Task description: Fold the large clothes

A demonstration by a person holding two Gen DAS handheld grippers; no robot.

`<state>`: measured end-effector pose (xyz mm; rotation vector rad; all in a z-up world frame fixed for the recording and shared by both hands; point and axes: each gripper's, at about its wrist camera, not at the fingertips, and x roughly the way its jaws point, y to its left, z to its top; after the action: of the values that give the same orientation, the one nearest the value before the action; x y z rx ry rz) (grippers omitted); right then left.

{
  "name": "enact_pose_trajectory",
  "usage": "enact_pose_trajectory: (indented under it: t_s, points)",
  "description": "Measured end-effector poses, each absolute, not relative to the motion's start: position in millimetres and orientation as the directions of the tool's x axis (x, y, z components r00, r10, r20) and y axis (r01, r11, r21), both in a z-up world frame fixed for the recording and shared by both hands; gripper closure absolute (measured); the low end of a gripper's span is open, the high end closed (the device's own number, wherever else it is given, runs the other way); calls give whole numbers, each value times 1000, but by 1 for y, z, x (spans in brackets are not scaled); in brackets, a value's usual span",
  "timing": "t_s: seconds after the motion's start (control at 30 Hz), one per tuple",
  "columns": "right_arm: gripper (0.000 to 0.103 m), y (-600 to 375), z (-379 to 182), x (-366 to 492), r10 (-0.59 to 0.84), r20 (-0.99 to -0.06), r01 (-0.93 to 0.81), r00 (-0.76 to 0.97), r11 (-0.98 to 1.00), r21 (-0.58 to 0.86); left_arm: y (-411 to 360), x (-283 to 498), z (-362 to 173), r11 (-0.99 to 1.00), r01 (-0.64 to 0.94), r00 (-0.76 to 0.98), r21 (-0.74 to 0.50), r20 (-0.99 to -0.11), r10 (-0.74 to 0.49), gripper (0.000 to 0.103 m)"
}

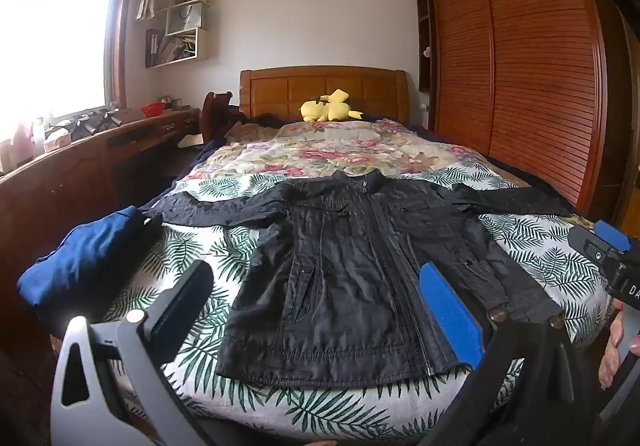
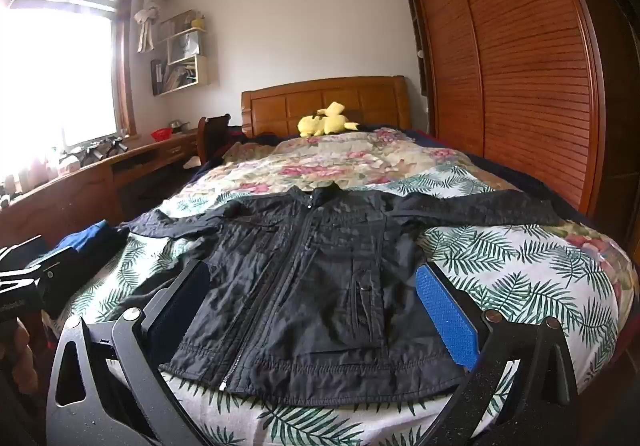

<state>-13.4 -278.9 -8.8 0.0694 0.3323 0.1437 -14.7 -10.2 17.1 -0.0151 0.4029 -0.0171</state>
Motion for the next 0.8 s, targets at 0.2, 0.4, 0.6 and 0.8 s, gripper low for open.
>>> enact_pose_trajectory:
  t_s: [0.2,0.4,0.6,0.8]
  points:
    - [0,-277,-8,-15,148,-318,-128,936,988,82,-10,-15,17,1000,14,920,-18,-392,-20,0]
    - [0,-280,-9,-12,151,-325,-126,933,987,97,-11,-15,18,1000,15,921,-16,-389,-20,0]
    - [0,-279,-7,-15,150,-326,-127,933,988,93,-12,-15,20,1000,17,922,-14,-387,-21,0]
    - [0,-278,-5,-16,148,-328,-125,933,988,91,-12,-15,21,1000,17,922,-14,-387,-21,0]
